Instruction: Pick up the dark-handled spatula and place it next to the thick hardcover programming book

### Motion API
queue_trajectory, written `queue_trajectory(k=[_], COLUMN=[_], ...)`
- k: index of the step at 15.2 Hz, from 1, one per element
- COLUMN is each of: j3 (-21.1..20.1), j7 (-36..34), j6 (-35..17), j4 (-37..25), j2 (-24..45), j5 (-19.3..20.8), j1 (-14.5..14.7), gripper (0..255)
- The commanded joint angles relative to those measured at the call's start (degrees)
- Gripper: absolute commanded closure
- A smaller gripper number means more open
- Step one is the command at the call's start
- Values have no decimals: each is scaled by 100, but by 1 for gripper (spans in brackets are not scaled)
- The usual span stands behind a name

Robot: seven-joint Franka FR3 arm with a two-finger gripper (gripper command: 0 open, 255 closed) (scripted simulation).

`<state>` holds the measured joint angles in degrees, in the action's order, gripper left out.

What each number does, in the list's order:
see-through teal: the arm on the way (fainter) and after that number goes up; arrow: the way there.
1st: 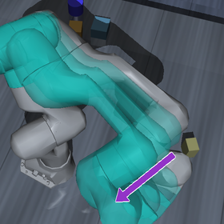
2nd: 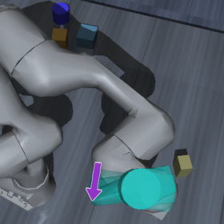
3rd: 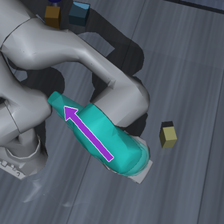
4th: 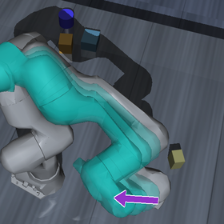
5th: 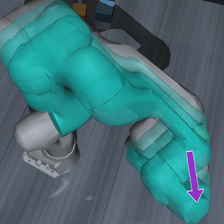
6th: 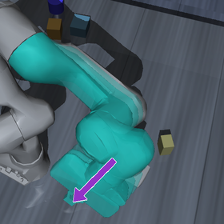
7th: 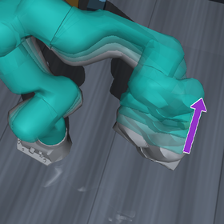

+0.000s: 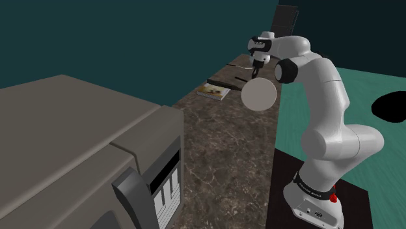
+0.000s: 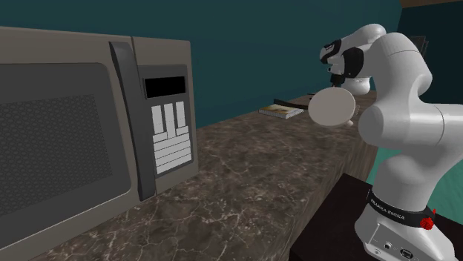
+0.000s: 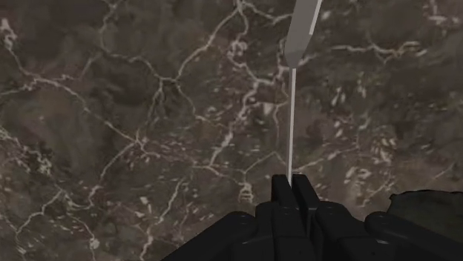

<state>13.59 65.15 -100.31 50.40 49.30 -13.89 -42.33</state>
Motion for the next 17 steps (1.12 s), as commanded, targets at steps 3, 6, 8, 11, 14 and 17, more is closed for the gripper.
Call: queue_trajectory(k=[3,6,8,11,14,17], j3=[-2,-6,-10,-9,-9,-13], j7=[38,66,80,80,80,71], j6=[-315,-533,-642,-641,-640,-596], j4=[327,532,629,627,625,535], j2=[-8,8,22,24,24,69], j5=[-12,-25,-32,-32,-33,-34], j1=[40,62,71,71,71,60], gripper=[255,255,255,255,255,0])
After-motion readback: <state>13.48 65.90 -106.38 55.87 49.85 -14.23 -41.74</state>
